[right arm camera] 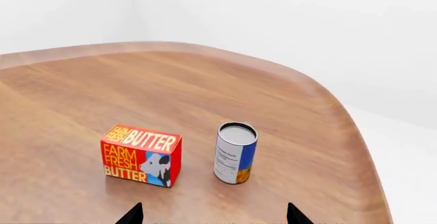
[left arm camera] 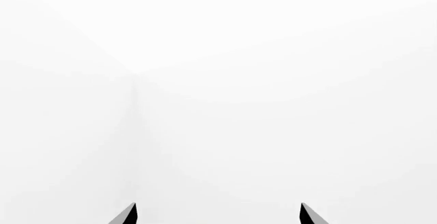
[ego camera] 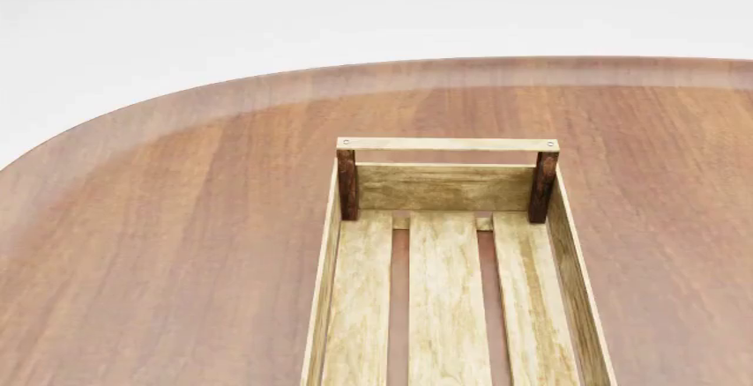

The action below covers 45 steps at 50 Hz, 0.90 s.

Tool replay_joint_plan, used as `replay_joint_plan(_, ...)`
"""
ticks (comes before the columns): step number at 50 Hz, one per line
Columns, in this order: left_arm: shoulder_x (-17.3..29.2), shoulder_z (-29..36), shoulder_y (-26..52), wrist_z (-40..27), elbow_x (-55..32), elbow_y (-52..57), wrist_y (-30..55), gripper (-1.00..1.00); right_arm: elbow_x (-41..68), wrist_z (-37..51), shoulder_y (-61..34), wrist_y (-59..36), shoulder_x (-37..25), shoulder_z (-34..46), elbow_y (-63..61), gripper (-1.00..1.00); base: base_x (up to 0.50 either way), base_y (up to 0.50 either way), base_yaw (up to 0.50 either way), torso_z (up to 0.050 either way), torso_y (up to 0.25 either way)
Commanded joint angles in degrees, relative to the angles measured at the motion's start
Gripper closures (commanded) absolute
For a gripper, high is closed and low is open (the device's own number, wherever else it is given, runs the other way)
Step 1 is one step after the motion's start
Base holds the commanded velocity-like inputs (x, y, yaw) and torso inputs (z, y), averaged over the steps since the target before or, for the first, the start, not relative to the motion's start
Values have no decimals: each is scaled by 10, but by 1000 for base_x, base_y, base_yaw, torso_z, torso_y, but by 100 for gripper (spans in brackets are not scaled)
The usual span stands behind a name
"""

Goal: Pick up the cream cheese and put it in the tray.

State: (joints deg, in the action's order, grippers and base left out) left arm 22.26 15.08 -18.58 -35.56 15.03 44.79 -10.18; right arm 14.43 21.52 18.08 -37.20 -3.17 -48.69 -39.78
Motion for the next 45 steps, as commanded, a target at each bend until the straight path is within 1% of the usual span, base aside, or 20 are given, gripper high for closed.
replay_joint_plan(1, 2, -2, 0, -3, -3, 2, 0, -100, 14, 5, 16, 10, -1, -16, 7, -100, 0, 0, 0, 0, 0)
replay_joint_plan(12, 3, -1, 1, -3, -3, 2, 3, -100, 25, 11, 25, 26, 1, -23, 20, -100, 0, 0, 0, 0, 0)
replay_joint_plan(24, 5, 1, 0, -4, -3, 2, 0, -100, 29, 16, 28, 36, -1, -7, 35, -100, 0, 0, 0, 0, 0)
replay_joint_plan(45, 8, 3, -1, -7, -4, 3, 0, -100, 31, 20, 23, 73, -8, 19, 111, -100, 0, 0, 0, 0, 0)
